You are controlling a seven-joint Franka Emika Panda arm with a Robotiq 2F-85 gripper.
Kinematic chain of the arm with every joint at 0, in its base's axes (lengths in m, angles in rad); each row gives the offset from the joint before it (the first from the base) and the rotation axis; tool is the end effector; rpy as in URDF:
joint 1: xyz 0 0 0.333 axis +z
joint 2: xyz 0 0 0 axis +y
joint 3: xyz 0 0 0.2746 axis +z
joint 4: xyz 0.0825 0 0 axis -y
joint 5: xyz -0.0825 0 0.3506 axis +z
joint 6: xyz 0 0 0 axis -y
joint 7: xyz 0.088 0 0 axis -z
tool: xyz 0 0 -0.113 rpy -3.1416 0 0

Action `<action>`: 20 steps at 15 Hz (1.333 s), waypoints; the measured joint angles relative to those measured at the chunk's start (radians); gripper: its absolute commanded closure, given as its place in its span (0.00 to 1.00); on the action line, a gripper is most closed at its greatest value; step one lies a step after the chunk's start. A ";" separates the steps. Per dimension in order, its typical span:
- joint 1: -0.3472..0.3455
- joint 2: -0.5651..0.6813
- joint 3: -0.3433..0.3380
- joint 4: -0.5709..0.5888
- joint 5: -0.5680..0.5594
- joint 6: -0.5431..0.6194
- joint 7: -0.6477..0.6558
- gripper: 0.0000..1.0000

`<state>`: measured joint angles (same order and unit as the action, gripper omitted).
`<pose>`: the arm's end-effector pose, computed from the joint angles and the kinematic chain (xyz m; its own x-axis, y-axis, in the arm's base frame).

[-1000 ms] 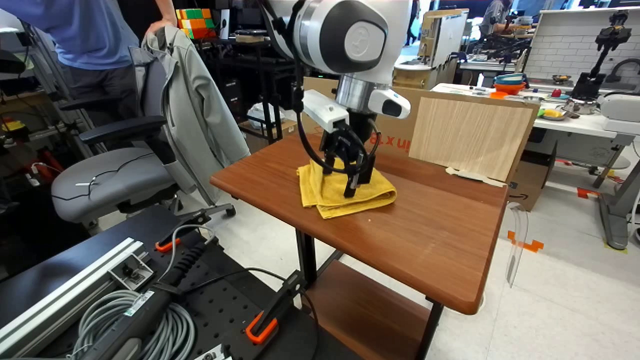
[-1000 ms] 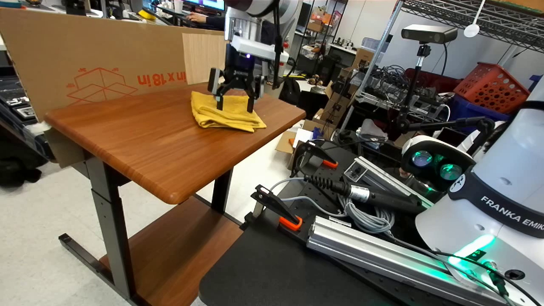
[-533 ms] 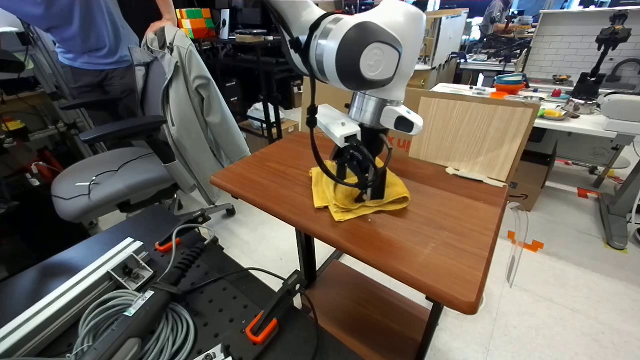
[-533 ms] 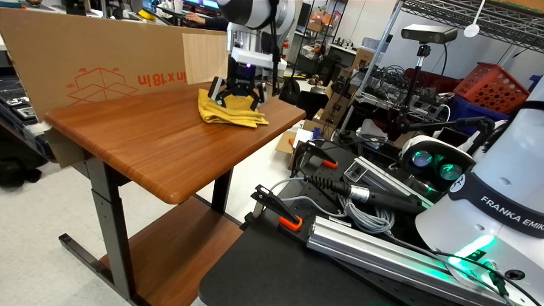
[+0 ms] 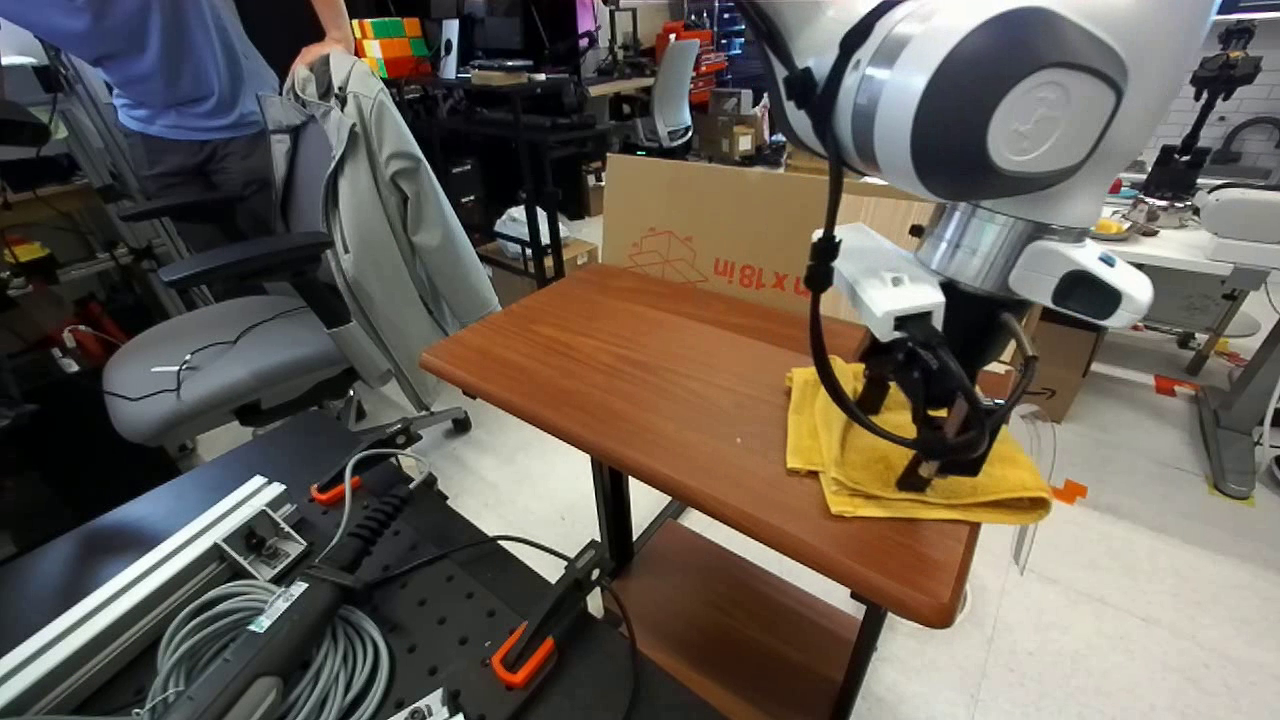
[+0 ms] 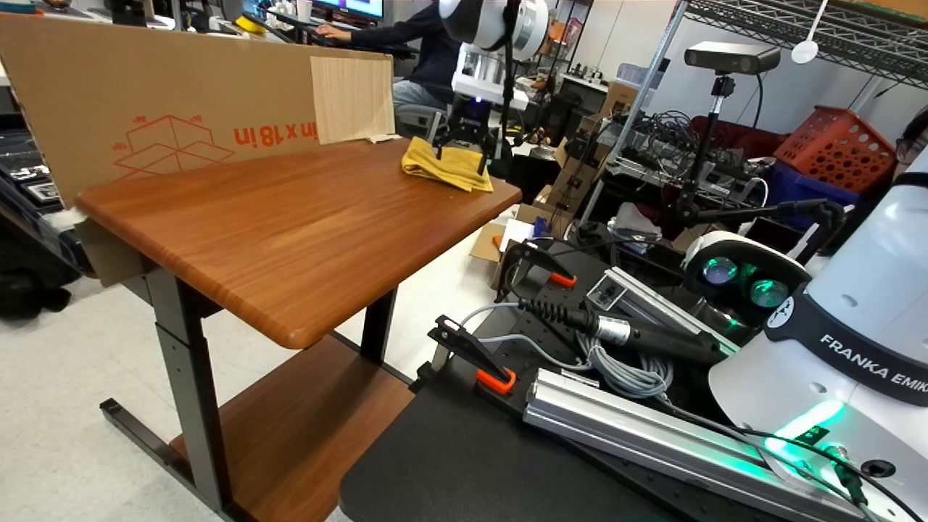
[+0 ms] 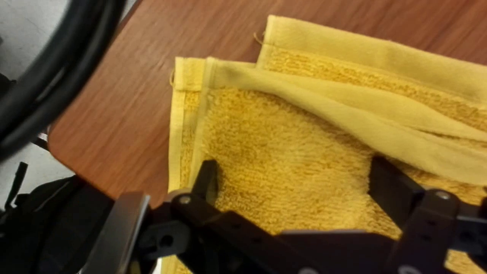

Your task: Wipe the table with the cloth

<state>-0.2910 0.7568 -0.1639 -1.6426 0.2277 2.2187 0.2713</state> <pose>0.5586 -0.2564 0.1514 0.6539 -0.7366 -0.1728 -0.7475 -0.6643 0.0028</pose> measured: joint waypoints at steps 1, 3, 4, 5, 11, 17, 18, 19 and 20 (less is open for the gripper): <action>-0.009 0.010 0.000 0.019 0.001 -0.013 0.006 0.00; -0.008 0.017 0.000 0.032 0.001 -0.024 0.018 0.00; -0.006 0.018 0.000 0.034 0.001 -0.024 0.022 0.00; -0.005 0.019 0.000 0.035 0.001 -0.025 0.024 0.00; 0.066 0.034 0.005 0.083 -0.005 -0.112 0.097 0.00; 0.200 0.087 0.006 0.150 -0.028 -0.123 0.240 0.00; 0.206 0.095 0.005 0.164 -0.032 -0.125 0.258 0.00; 0.207 0.105 0.001 0.182 -0.032 -0.130 0.273 0.00; 0.204 0.116 -0.007 0.203 -0.032 -0.138 0.286 0.00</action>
<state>-0.0873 0.8731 -0.1711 -1.4397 0.1955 2.0811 0.5573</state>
